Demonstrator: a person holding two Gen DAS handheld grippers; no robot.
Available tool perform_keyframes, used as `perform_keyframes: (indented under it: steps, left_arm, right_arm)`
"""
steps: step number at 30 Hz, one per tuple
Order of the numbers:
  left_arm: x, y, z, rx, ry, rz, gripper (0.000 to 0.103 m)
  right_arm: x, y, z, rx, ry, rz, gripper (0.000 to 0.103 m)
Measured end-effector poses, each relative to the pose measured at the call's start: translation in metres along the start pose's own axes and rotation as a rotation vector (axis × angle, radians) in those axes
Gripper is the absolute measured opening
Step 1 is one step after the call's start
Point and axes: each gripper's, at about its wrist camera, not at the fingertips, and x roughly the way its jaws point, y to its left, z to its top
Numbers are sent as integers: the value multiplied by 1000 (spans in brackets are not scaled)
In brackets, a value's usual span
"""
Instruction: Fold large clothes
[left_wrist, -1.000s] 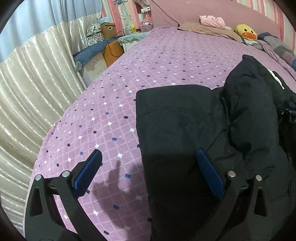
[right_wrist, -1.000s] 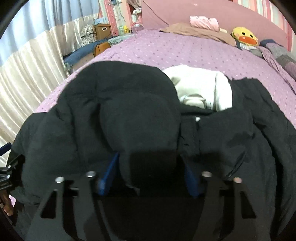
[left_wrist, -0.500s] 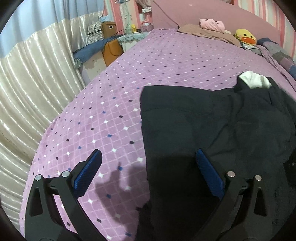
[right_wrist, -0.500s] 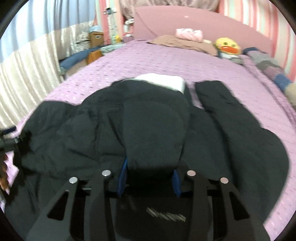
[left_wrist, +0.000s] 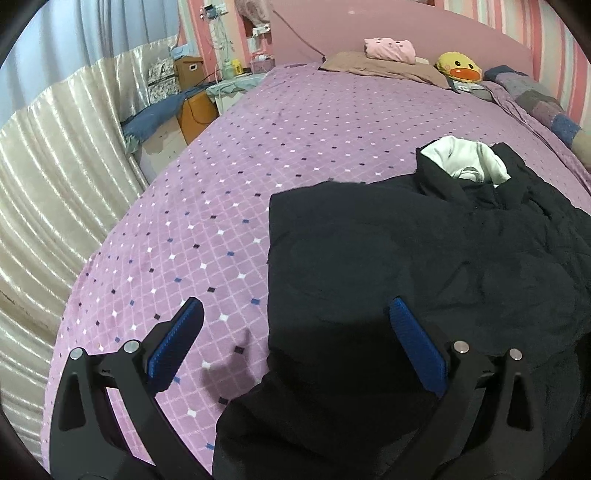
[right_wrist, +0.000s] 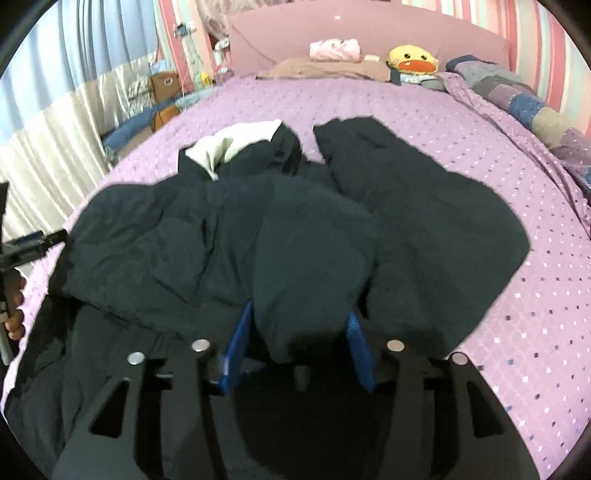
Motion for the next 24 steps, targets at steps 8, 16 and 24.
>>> perform_keyframes:
  steps: [8, 16, 24]
  left_arm:
    - [9, -9, 8, 16, 9, 0, 100]
    - [45, -18, -10, 57, 73, 13, 100]
    - [41, -14, -10, 29, 51, -4, 100]
  right_arm:
    - [3, -12, 37, 49, -50, -32, 57]
    - [76, 21, 18, -44, 86, -65, 57]
    - [69, 15, 21, -44, 62, -49, 57]
